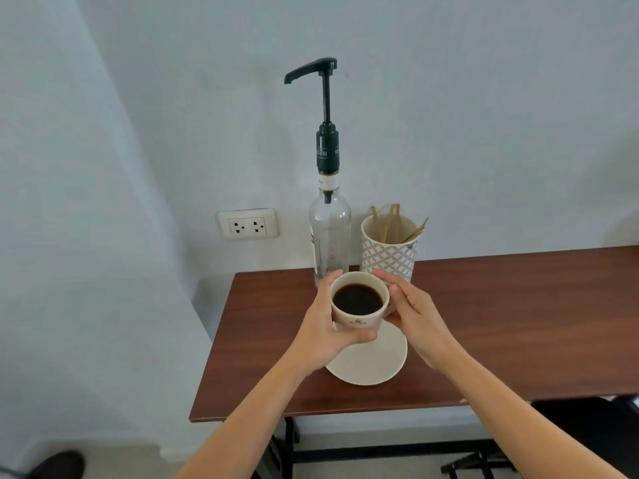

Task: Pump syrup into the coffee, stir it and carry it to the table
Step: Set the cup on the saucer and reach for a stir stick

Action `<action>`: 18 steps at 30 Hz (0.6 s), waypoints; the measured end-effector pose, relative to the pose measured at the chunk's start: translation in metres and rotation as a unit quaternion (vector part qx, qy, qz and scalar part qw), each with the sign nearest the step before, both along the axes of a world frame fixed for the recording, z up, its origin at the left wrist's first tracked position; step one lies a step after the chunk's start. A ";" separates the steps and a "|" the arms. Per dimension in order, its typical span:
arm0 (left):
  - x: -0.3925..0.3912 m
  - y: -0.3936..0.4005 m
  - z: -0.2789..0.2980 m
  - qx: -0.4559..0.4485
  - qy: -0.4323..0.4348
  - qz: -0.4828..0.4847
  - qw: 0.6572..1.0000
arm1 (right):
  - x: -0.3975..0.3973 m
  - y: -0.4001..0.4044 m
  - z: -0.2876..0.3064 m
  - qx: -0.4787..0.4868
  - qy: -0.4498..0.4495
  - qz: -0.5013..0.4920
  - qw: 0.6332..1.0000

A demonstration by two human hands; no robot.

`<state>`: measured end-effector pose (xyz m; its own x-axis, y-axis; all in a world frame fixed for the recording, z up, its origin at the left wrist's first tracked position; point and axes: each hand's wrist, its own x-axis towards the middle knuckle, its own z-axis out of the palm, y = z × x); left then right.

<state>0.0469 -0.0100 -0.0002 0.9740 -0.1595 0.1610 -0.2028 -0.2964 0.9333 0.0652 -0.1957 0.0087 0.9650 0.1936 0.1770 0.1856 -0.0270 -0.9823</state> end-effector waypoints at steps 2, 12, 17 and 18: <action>-0.001 -0.001 -0.009 0.004 0.007 -0.009 1.000 | -0.001 -0.002 -0.009 -0.005 0.011 0.003 1.000; -0.006 -0.005 -0.030 0.015 0.005 -0.016 1.000 | -0.003 -0.007 -0.035 -0.019 0.051 0.006 0.998; -0.007 -0.006 -0.033 0.011 -0.010 -0.009 1.000 | -0.002 -0.007 -0.036 -0.009 0.053 0.013 0.998; -0.007 -0.005 -0.033 0.010 -0.011 -0.009 1.000 | -0.002 -0.008 -0.037 -0.007 0.052 0.014 0.999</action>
